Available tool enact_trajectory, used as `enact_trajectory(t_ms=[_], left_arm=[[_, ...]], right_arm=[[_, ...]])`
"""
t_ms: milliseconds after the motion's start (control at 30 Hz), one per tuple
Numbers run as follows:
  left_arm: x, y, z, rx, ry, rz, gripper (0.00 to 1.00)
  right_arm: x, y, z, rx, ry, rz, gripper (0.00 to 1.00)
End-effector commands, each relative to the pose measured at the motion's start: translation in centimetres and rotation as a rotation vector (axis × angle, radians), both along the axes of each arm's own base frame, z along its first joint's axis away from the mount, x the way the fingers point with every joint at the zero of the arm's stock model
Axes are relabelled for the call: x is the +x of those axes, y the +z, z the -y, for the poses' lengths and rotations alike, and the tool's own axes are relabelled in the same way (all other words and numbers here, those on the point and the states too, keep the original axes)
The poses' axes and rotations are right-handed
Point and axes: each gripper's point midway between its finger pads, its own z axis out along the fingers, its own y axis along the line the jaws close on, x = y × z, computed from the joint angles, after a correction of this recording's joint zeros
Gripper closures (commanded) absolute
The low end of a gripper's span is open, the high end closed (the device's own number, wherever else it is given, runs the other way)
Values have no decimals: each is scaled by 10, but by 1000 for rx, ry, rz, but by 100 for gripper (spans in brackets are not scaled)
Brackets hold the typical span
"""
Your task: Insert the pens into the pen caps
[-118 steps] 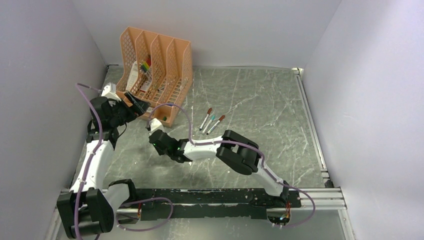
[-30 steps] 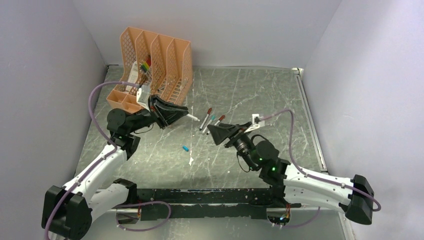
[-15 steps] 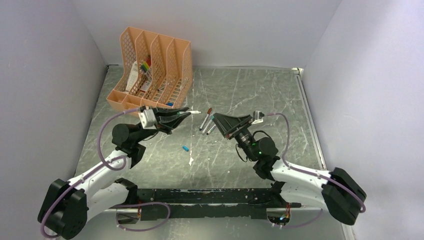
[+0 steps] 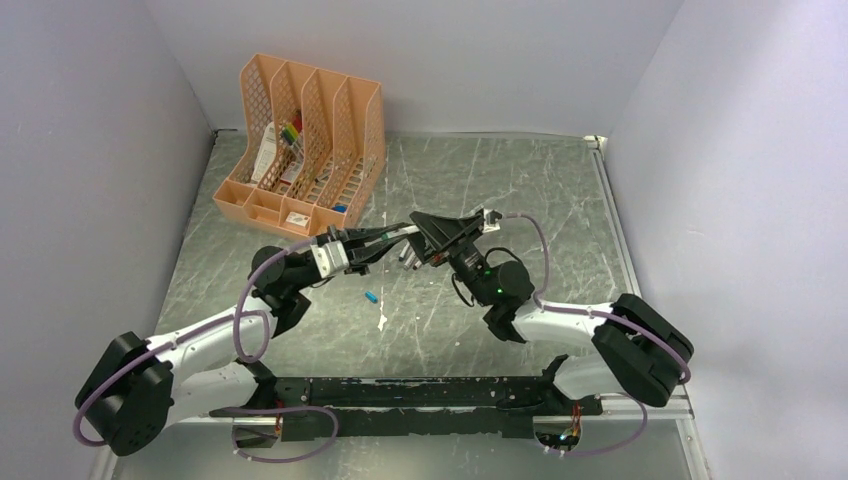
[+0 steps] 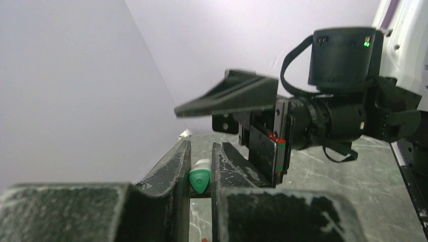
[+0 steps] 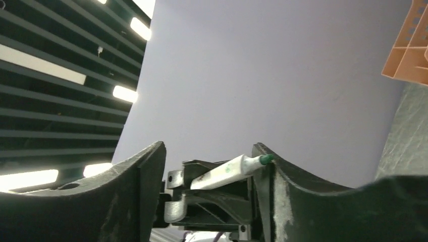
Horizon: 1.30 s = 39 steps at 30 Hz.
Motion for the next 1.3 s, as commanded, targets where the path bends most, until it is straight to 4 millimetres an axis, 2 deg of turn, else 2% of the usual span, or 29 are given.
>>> enact_trajectory(t_ms=[0, 100, 267, 333, 367, 433, 500, 567, 633, 700, 800, 933, 1100, 1267], left_arm=[[6, 12, 5, -4, 42, 62, 93], [8, 8, 7, 12, 46, 47, 93], [6, 10, 9, 10, 29, 25, 93], [8, 7, 13, 30, 12, -31, 93], [11, 6, 16, 54, 5, -86, 88], [13, 5, 22, 94, -18, -191, 70], [14, 17, 24, 61, -34, -305, 36], [18, 22, 24, 72, -24, -407, 12], [18, 21, 26, 102, -47, -508, 1], [12, 25, 29, 118, -143, -573, 1], [1, 24, 33, 152, -301, -670, 3], [-7, 22, 33, 148, -404, -718, 8], [-24, 29, 35, 123, -560, -726, 14], [-32, 25, 39, 143, -610, -714, 23]], right_arm=[[-3, 26, 0, 92, 38, 33, 42], [-3, 24, -1, 89, 47, 25, 55], [-1, 15, 0, 54, 30, 5, 100], [-1, 15, 1, 37, 19, 9, 100], [0, 15, 2, 22, 7, 18, 100], [2, 13, 3, -29, -14, 41, 100], [5, 10, 3, -116, -29, 73, 100], [8, 10, -2, -265, -56, 152, 100], [14, -3, -6, -475, -85, 201, 100], [13, -3, -3, -603, -113, 264, 100], [4, 3, 12, -668, -162, 359, 100], [-3, 15, 27, -762, -211, 446, 100], [-4, 17, 32, -886, -223, 537, 100], [-5, 20, 28, -919, -211, 587, 100]])
